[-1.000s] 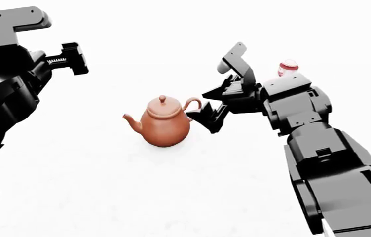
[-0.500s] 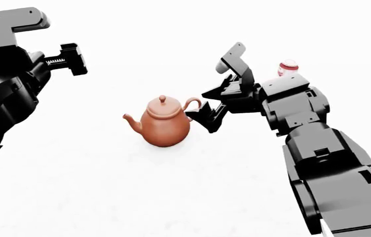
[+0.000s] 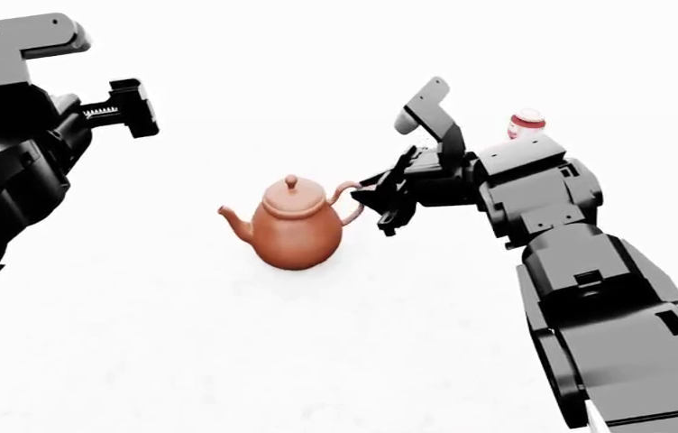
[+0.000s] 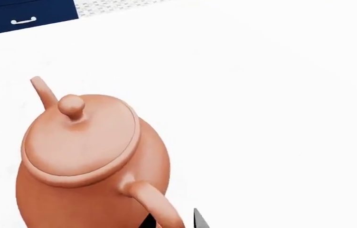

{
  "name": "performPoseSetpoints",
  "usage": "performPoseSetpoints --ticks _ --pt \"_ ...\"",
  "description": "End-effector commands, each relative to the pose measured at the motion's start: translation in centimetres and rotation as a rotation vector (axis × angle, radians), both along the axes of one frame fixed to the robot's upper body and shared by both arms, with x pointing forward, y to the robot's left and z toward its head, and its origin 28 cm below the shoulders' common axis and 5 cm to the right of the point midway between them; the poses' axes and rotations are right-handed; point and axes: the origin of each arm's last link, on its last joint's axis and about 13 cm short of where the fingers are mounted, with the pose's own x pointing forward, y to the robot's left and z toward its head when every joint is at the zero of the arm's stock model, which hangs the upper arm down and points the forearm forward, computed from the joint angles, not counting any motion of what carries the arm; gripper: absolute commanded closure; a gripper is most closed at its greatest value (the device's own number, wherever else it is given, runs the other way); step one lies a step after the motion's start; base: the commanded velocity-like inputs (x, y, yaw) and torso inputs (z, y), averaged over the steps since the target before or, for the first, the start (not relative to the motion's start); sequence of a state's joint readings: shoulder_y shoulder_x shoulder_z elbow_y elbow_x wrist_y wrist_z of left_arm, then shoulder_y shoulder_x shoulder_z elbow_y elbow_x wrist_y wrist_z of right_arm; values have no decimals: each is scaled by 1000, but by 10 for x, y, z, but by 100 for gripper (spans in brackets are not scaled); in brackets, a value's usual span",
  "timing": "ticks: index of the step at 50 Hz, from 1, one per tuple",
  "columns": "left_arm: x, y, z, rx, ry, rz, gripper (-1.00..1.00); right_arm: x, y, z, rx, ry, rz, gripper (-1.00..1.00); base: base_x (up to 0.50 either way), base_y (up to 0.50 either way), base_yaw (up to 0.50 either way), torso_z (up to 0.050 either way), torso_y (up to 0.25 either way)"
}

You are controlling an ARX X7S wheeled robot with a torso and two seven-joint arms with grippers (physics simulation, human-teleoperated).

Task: Pick the teapot from the counter and place it in the cabinet.

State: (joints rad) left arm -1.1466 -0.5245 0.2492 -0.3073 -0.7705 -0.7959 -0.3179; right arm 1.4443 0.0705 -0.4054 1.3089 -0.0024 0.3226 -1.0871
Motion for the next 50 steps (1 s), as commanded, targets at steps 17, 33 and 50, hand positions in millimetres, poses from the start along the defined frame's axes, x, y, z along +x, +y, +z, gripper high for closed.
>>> performPoseSetpoints --ticks 17,33,50 --pt "2 0 0 -1 2 0 -100 0 1 0 5 2 3 100 0 0 0 0 0" --pt "2 0 0 -1 2 0 -100 2 -7 30 233 -29 132 100 0 0 0 0 0" --pt "2 0 0 -1 2 1 -100 0 -9 42 341 18 144 100 0 0 0 0 1"
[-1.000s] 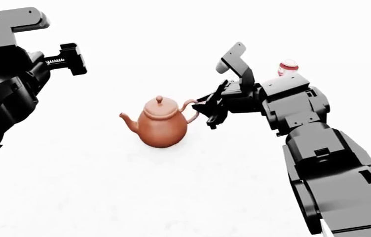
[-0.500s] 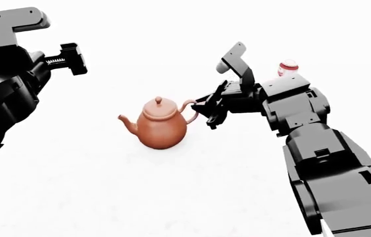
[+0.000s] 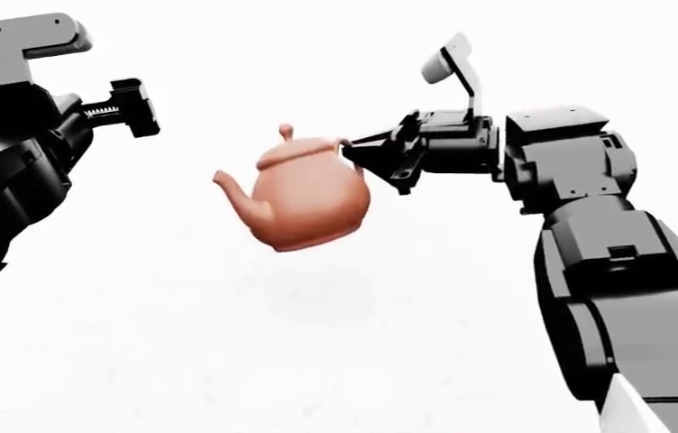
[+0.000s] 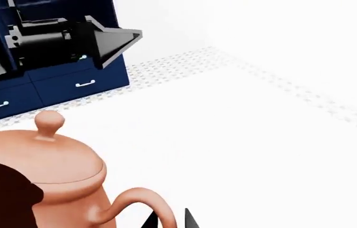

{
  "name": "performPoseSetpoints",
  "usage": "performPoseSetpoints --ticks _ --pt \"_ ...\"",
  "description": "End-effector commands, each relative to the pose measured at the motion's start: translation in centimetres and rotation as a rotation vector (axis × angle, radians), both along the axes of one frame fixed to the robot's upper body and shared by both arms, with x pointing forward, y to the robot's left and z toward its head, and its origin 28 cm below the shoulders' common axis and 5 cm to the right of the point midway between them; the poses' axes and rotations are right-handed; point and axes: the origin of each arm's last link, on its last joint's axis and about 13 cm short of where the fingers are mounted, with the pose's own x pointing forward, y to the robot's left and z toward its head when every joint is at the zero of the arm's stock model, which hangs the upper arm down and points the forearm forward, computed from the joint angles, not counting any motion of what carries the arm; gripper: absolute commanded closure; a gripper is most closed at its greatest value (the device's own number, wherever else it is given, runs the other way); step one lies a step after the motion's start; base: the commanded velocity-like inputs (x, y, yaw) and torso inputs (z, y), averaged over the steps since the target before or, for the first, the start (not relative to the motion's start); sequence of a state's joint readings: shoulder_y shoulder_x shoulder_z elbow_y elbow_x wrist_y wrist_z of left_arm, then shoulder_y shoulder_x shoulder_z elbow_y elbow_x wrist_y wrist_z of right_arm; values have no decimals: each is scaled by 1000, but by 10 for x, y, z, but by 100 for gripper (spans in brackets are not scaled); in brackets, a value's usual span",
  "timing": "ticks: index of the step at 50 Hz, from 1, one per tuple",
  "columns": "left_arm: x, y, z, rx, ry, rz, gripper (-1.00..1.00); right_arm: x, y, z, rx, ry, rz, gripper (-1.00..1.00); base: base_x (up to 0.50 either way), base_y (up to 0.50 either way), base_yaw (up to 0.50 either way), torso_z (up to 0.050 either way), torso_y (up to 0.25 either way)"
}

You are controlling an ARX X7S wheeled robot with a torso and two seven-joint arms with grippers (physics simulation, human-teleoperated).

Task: Pick the teapot from the counter and place it in the cabinet.

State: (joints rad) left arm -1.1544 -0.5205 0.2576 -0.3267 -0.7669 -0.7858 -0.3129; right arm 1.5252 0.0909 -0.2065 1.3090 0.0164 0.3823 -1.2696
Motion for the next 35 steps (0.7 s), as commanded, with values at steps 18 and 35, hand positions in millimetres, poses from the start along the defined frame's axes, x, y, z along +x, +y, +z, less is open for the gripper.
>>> performPoseSetpoints --ticks 18,35 --pt "-3 0 2 17 -12 13 -100 2 -7 36 179 -176 -109 100 0 0 0 0 0" --pt "-4 0 3 21 -16 13 -100 4 -10 40 144 -306 -268 100 0 0 0 0 0"
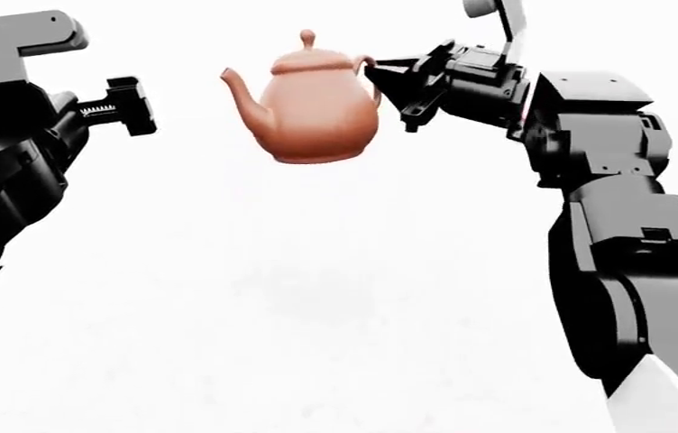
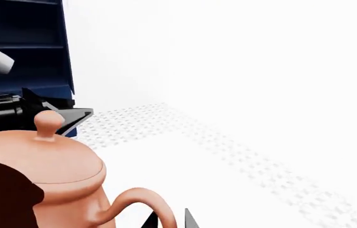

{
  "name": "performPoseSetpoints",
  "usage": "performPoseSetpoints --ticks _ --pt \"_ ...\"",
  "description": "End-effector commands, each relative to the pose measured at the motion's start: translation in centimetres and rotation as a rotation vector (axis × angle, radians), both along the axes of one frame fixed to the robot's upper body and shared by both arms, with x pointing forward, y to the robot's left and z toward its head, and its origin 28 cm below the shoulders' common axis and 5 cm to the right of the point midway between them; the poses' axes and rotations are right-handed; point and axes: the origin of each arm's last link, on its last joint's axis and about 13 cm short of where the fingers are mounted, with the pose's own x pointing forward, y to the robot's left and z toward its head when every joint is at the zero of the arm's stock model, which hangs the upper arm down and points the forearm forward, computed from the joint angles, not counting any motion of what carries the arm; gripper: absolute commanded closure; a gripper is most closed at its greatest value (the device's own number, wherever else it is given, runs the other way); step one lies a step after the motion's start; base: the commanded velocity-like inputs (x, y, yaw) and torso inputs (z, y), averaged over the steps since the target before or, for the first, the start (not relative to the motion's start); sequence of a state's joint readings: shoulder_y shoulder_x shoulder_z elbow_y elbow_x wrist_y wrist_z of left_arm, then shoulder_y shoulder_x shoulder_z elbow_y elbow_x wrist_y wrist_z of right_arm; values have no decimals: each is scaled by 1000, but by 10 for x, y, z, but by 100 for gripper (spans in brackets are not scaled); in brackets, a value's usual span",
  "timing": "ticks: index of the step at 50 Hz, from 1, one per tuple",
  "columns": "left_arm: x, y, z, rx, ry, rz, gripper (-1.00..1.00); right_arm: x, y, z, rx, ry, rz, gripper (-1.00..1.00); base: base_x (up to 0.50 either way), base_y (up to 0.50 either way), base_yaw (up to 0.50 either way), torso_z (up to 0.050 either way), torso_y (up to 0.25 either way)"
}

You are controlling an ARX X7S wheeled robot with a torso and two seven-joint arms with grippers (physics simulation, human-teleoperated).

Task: Pick the teapot from the counter and place it in the cabinet.

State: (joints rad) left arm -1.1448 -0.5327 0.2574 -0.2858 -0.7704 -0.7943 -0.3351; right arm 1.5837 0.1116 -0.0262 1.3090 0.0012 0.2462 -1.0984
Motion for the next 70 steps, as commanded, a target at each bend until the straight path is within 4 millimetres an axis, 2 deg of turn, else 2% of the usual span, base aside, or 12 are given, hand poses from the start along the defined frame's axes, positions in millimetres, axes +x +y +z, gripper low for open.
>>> performPoseSetpoints --ticks 1,26,57,70 --pt "0 0 0 2 -2 0 -100 1 -1 5 7 -76 -95 100 0 0 0 0 0" --pt "-2 0 0 -1 -2 1 -100 2 -1 8 -4 -157 -217 100 0 0 0 0 0" --pt "0 0 0 -1 -1 -1 -100 2 -1 7 5 -143 -205 100 0 0 0 0 0" --pt "0 0 0 -1 -2 0 -100 2 -1 7 2 -138 -199 100 191 347 0 0 0"
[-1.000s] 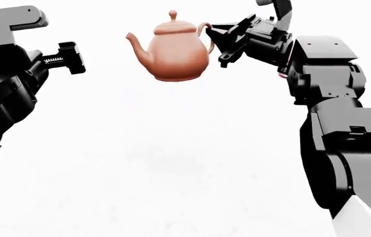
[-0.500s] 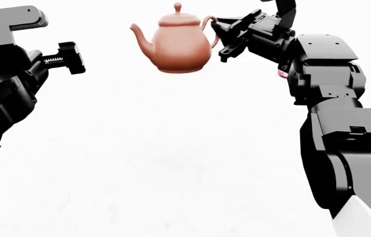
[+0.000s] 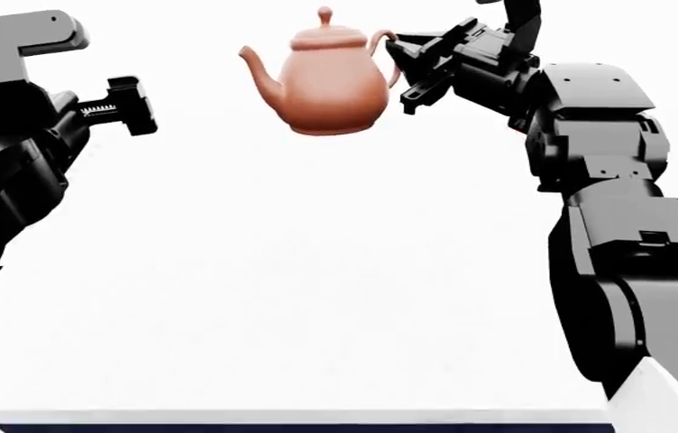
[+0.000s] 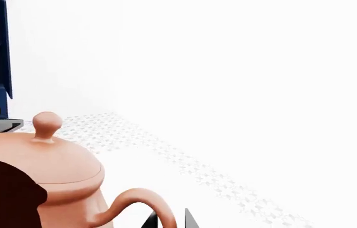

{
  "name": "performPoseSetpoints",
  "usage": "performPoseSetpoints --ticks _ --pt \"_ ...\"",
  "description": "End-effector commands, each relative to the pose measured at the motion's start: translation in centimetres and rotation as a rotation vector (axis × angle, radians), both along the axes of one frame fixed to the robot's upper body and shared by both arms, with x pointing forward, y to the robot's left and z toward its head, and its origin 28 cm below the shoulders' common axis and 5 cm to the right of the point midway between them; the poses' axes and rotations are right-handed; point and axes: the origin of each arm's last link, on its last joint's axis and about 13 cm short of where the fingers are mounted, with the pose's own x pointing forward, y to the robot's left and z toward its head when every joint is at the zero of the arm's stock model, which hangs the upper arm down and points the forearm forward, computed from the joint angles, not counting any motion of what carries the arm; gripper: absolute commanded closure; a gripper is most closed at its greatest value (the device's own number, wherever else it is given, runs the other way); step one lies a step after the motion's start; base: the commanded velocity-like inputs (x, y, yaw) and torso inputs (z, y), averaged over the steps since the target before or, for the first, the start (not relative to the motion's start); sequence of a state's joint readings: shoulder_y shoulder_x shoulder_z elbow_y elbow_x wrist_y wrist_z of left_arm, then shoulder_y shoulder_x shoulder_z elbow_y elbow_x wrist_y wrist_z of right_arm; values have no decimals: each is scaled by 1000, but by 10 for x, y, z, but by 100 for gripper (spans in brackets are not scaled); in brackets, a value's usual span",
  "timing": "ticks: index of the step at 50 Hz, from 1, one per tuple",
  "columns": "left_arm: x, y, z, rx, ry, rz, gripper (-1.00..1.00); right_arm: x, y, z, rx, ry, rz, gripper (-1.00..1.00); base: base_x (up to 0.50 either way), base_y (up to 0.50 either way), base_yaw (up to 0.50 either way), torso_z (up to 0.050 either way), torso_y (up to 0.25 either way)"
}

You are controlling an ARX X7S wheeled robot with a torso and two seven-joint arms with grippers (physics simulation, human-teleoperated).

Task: Pick the teapot from the counter and place it in the cabinet.

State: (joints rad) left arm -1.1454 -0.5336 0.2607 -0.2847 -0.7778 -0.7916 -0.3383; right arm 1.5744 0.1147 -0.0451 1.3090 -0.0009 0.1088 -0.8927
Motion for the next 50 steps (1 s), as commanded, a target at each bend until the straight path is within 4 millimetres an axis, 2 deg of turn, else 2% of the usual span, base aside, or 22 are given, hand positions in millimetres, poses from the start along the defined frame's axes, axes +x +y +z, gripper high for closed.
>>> performPoseSetpoints --ticks 1,12,20,50 --pt "0 1 0 1 0 3 -100 0 0 2 19 -6 7 100 262 382 0 0 0" --pt "0 1 0 1 0 3 -100 0 0 2 22 -4 4 100 283 377 0 0 0" --pt "1 1 0 2 1 2 -100 0 0 2 35 -10 17 100 16 15 38 0 0" --pt "-2 1 0 2 -1 4 -100 0 0 3 36 -19 32 100 -1 15 500 0 0"
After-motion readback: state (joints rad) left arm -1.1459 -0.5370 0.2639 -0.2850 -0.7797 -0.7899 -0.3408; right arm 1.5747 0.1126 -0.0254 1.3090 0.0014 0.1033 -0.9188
